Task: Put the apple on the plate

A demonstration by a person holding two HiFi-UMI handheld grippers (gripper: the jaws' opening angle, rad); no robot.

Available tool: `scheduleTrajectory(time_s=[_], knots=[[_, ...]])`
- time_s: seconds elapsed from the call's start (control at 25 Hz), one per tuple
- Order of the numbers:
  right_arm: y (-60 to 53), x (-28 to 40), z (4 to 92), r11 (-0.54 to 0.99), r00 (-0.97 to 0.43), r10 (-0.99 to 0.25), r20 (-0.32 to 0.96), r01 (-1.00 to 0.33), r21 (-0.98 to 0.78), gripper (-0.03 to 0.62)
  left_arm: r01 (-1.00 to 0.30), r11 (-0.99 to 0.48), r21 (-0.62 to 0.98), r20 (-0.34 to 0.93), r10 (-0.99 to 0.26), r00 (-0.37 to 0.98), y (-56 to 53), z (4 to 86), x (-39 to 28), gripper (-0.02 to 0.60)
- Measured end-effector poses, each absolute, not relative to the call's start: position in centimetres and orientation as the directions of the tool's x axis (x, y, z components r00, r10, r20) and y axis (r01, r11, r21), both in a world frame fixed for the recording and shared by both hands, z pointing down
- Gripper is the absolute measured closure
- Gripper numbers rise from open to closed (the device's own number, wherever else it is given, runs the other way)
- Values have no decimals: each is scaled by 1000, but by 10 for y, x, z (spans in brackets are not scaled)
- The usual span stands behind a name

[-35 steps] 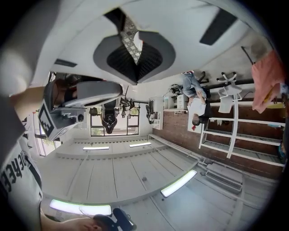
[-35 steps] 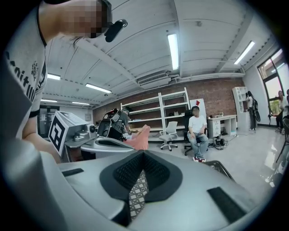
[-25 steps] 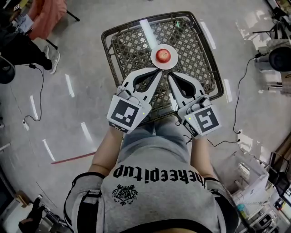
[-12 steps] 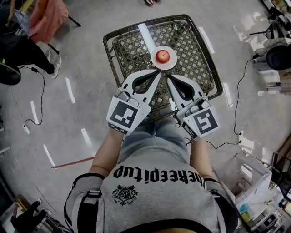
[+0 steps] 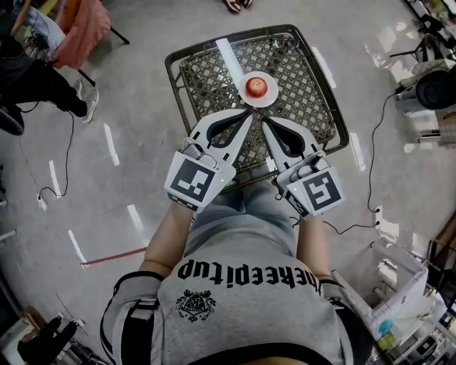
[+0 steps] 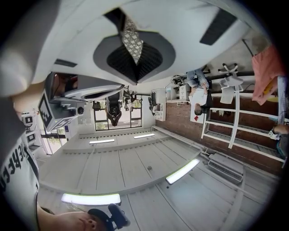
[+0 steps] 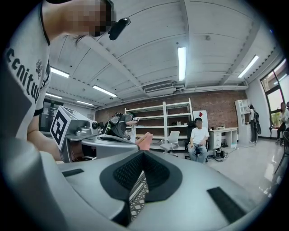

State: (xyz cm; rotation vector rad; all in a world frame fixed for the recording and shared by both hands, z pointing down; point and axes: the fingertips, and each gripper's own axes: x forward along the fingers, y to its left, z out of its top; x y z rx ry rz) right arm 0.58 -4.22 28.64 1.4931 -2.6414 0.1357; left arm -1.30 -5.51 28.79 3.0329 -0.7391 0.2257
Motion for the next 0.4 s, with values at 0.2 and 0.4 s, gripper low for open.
scheduleTrajectory(time_s=[0.2,0.4], knots=[[-31,4,286,506,-504,-855,126,-862,-12,586,-448,-894,-27,134,-447,884,-43,289,-14,561],[-1,24,290,499,-496,-860,120,-867,-2,586,-439,-898,-35,121,-440,890,-11,292,5,561]])
